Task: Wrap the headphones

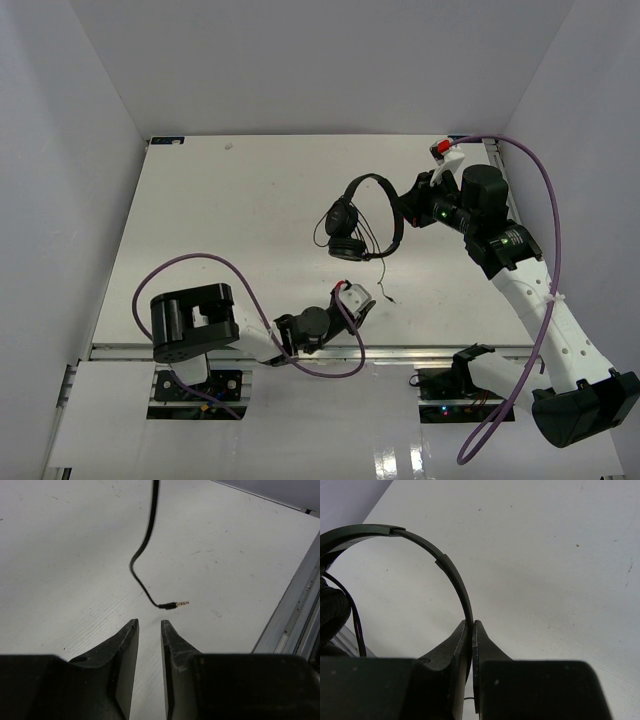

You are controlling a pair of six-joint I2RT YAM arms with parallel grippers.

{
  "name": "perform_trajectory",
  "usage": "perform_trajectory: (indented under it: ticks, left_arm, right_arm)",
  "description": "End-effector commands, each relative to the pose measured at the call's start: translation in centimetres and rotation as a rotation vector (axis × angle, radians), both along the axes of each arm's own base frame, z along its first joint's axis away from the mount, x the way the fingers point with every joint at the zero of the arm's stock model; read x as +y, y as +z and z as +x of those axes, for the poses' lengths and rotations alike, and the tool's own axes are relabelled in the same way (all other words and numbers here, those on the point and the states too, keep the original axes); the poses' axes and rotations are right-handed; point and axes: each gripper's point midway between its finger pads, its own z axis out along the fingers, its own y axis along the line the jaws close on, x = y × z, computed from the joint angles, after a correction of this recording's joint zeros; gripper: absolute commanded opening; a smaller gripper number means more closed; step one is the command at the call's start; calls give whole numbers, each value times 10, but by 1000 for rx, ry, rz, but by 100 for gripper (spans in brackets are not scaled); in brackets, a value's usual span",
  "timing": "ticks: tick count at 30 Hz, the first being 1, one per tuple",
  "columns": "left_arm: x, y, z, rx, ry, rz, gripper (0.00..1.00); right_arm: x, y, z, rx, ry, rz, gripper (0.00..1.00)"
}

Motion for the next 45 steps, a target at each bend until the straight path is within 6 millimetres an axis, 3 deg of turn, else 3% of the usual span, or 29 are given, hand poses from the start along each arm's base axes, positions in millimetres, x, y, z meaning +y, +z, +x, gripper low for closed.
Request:
perform_trajectory:
  ticks: [1,9,11,14,19,23,25,35,38,45]
  left_arm:
    - [5,20,-3,6,12,-93,38]
    - [-13,27,3,-61,0,-79,55]
    - [-16,25,16,-76,47,-48,60]
    - [-20,29,34,-78,120,-54,60]
    - [-3,34,61,-78,255,-77,53]
    - [-1,36,61,-83,241,-79,31]
    - [-1,35,57,-84,218,-79,31]
    - [6,27,45,-40,166,-123,36]
    - [10,29,45,-29,185,-155,56]
    - [14,29,45,-21,196,-174,58]
  right_arm:
    - [1,17,-1,-37,3,50,8]
    - [2,17,-1,-31,6,54,8]
    - [2,17,-2,-29,10,57,8]
    - [2,17,-1,-26,10,58,8]
    - [1,20,-2,-24,11,61,8]
    - [2,20,-3,-25,13,62,8]
    - [2,19,-2,-23,13,60,8]
    - [0,18,-1,-23,8,56,8]
    - [0,17,0,-20,8,56,8]
    - [0,17,-1,-18,12,58,8]
